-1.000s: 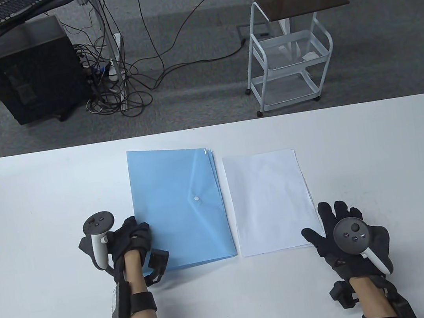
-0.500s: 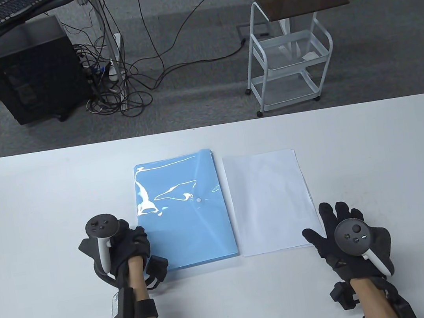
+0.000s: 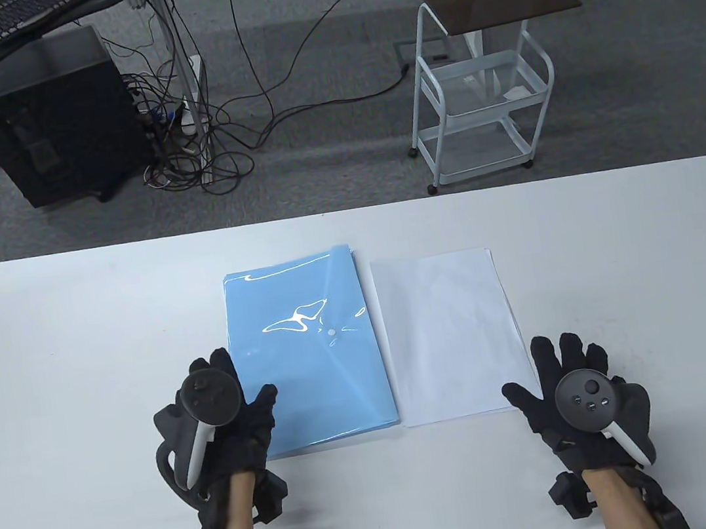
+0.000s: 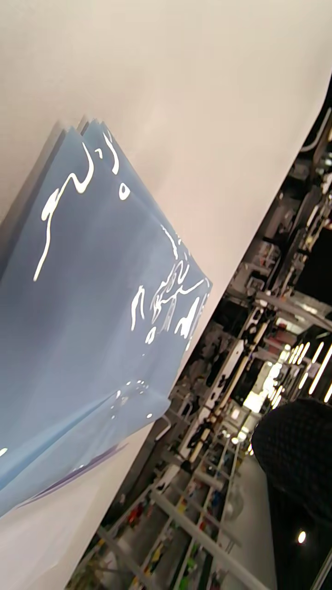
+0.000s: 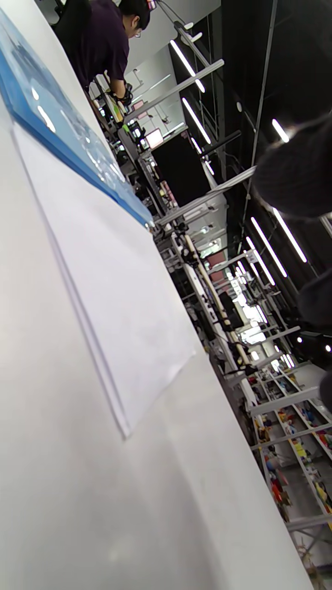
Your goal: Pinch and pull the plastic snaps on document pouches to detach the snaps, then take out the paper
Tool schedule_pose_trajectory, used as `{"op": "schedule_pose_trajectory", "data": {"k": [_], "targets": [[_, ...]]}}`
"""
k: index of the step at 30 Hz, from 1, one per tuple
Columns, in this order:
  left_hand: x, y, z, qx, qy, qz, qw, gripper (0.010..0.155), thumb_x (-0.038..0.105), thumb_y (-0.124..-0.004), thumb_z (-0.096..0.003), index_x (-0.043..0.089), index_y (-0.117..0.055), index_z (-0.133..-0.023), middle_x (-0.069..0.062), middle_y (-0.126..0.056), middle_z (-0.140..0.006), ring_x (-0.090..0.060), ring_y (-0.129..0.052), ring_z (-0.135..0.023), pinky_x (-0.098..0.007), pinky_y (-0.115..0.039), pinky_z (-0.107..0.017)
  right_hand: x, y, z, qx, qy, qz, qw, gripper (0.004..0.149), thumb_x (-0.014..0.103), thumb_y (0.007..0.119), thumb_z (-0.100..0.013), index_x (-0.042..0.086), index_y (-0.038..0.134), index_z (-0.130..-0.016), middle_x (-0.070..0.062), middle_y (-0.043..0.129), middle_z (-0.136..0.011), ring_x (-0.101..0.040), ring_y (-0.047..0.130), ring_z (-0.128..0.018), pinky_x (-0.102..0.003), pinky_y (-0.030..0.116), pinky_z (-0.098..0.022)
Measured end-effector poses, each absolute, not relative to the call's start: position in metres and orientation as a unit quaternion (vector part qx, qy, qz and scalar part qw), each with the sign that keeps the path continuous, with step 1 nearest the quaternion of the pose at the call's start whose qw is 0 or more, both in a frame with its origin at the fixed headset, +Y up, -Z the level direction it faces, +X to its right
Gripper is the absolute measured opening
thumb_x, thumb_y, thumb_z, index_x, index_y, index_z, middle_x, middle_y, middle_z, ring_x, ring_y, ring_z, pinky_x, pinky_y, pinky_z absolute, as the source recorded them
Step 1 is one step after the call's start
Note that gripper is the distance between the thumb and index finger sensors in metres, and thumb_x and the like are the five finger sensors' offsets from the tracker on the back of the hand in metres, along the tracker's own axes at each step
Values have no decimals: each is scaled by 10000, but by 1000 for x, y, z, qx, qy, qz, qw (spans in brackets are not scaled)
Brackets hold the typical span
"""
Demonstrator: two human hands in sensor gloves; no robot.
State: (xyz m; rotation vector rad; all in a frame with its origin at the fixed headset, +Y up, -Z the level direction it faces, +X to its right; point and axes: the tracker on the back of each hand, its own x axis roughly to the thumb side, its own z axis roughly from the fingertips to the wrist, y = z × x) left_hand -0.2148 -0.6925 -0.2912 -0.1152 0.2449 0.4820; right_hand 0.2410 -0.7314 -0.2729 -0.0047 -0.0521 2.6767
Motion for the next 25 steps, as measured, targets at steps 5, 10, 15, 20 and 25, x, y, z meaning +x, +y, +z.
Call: {"op": "schedule_pose_trajectory", "data": {"k": [5, 10, 15, 20, 25], "targets": [[-197, -694, -273, -54, 84, 213, 972, 938, 682, -701, -526, 303, -131, -1168, -158, -124, -1227, -629, -200, -1068, -783, -363, -684, 241, -732, -269, -2, -22, 974, 227, 866, 616, 684, -554, 111, 367, -1181, -385, 242, -1220, -733, 214, -975, -915, 288, -530], [-190, -706, -265, -49, 68, 193, 978, 944, 710, -678, -517, 323, -109, -1163, -146, -102, -1229, -626, -186, -1075, -783, -364, -694, 239, -734, -267, 0, -23, 974, 224, 879, 624, 678, -551, 115, 342, -1184, -379, 197, -1221, -729, 182, -976, -914, 273, -533], [-190, -721, -263, -57, 82, 165, 981, 936, 713, -667, -511, 334, -110, -1159, -133, -111, -1234, -618, -207, -1087, -780, -383, -703, 237, -737, -266, -2, -20, 976, 215, 886, 628, 673, -549, 119, 323, -1184, -375, 172, -1218, -728, 163, -972, -913, 259, -536], [-192, -728, -258, -64, 93, 167, 979, 931, 706, -667, -511, 322, -122, -1160, -134, -130, -1234, -617, -234, -1088, -775, -400, -704, 238, -740, -265, -7, -17, 979, 204, 890, 629, 672, -549, 117, 318, -1184, -375, 170, -1218, -727, 161, -973, -913, 257, -535], [-193, -728, -255, -63, 95, 163, 980, 930, 704, -669, -512, 317, -128, -1161, -134, -141, -1236, -614, -248, -1090, -772, -408, -704, 238, -742, -265, -10, -13, 979, 203, 890, 629, 672, -548, 114, 322, -1184, -377, 179, -1218, -729, 170, -973, -914, 259, -534]]}}
